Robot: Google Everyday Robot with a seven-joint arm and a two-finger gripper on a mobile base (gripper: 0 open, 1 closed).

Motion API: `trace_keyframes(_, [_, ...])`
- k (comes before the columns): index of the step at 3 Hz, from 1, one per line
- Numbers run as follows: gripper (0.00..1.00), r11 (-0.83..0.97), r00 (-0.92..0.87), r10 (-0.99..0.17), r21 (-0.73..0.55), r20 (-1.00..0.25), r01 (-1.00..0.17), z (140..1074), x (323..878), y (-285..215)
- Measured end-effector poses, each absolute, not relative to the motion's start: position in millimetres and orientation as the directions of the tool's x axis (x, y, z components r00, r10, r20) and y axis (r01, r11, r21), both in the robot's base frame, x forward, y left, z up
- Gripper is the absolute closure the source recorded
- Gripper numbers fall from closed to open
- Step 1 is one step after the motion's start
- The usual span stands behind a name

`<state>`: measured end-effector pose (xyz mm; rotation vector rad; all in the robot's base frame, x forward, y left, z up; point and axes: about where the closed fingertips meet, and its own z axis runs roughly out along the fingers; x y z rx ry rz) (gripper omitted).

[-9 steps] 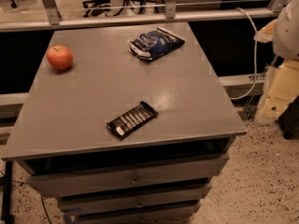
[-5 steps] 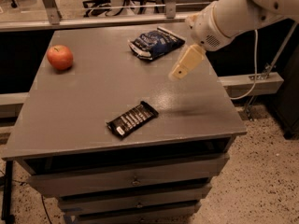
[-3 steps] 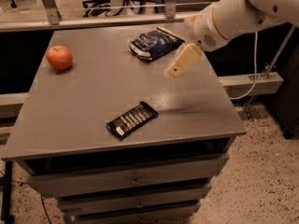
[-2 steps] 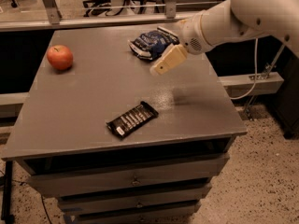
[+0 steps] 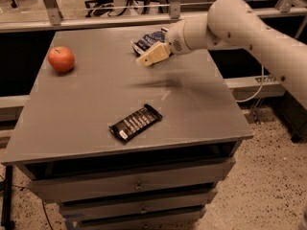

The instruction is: Pick blue chip bag

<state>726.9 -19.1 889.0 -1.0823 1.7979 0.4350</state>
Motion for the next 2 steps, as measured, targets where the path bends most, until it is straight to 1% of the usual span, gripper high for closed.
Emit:
trace_keyframes(1, [0.00, 0.577, -0.179, -0.480, -0.154, -0.859, -0.802, 865, 759, -11])
trace_keyframes(2, [0.18, 0.617, -0.208, -0.478, -0.157, -0.854, -0.772, 845, 784, -15])
